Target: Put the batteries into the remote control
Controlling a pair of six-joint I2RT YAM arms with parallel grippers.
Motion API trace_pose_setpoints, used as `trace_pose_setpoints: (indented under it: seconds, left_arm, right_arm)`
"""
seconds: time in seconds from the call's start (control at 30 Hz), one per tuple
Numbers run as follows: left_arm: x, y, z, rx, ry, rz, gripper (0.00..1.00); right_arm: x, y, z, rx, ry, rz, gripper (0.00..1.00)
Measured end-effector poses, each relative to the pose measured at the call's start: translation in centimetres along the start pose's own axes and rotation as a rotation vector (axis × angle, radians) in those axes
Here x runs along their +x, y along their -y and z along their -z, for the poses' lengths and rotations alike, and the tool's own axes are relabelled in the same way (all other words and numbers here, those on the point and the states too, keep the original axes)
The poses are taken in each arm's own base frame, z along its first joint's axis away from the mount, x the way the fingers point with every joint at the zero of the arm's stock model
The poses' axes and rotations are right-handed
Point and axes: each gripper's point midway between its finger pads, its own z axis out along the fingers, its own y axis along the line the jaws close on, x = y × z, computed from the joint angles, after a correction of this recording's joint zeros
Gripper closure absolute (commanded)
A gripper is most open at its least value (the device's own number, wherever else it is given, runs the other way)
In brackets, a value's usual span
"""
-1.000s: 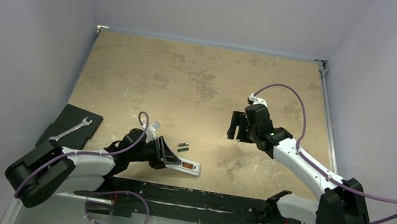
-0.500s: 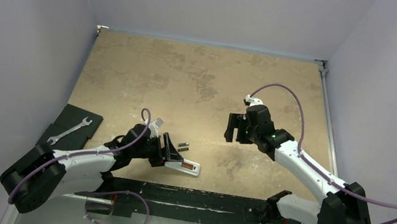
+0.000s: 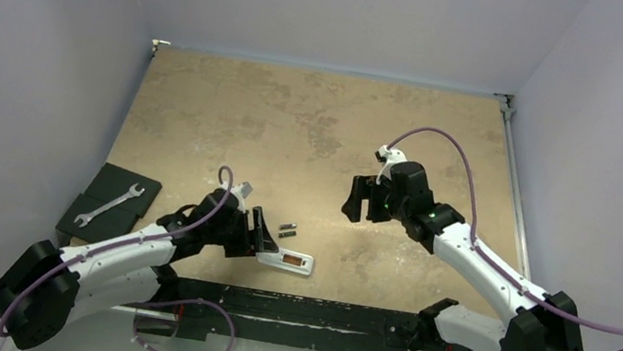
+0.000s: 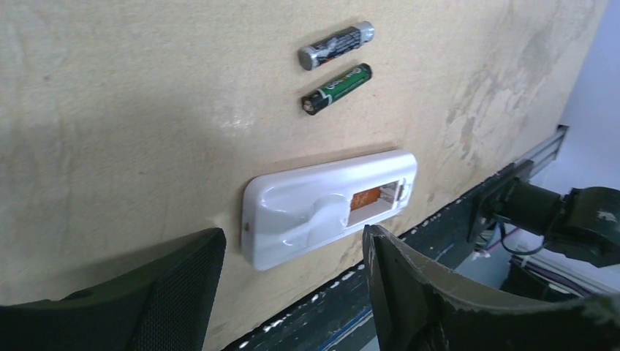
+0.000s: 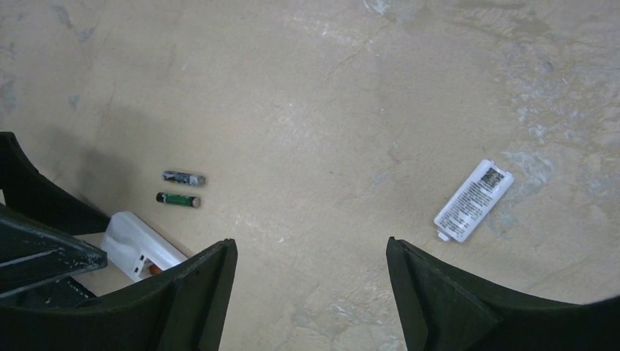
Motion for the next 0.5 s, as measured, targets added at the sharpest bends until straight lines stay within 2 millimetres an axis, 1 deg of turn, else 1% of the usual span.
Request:
trace_pose_setpoints:
  seconds: [0.13,0.27,0.37,0.5]
  left_arm:
    - [-0.2,-0.7,0.6,-0.058,0.008,-0.02,0.32]
    - [-0.6,-0.8,1.1,-0.09,0.011,-0.048,0.32]
    - [-1.0,-0.5,1.5,-0.103,0.013,-0.073,0.33]
    - [-1.9,0.6,2.2,-0.105,0.026,-0.115,0.33]
  right_arm:
    - [-0.4,-0.9,0.0,-0.053,0.013,0.02,0.2]
    - [-0.9,-2.0,0.1,-0.106,0.035,0.048,0.23]
    - [-1.3,-3.3,0.3,-0.152,0.057,0.087,0.26]
    - [-1.8,-5.5,0.7,-0.214,0.107,0.166,0.31]
